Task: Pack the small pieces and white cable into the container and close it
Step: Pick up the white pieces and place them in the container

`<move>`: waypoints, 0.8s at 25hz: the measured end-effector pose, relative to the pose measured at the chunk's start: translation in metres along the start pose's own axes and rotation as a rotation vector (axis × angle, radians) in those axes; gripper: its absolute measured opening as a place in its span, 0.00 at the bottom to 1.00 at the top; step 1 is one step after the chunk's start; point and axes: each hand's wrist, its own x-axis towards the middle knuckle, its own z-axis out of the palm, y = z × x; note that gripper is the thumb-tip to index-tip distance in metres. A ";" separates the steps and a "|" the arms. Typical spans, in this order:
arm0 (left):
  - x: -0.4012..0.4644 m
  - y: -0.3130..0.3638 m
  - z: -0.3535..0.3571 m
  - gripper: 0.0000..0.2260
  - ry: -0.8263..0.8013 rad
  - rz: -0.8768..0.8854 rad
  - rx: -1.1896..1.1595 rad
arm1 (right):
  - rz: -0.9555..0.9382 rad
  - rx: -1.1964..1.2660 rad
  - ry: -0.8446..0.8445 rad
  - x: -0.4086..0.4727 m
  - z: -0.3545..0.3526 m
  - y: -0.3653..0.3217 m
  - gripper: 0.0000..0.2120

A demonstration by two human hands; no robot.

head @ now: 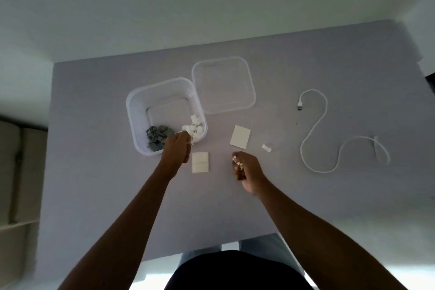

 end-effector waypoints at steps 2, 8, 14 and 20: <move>0.010 0.014 -0.016 0.13 0.037 -0.015 -0.076 | 0.063 0.309 -0.207 -0.006 0.017 -0.023 0.01; 0.049 0.040 -0.056 0.11 0.131 0.070 0.120 | 0.024 0.343 -0.415 0.006 0.078 -0.090 0.10; 0.099 0.041 -0.075 0.05 0.270 0.238 0.918 | 0.111 0.004 -0.188 0.052 0.148 -0.114 0.14; 0.129 0.046 -0.095 0.11 0.145 0.225 1.312 | 0.214 -0.114 0.005 0.106 0.204 -0.105 0.10</move>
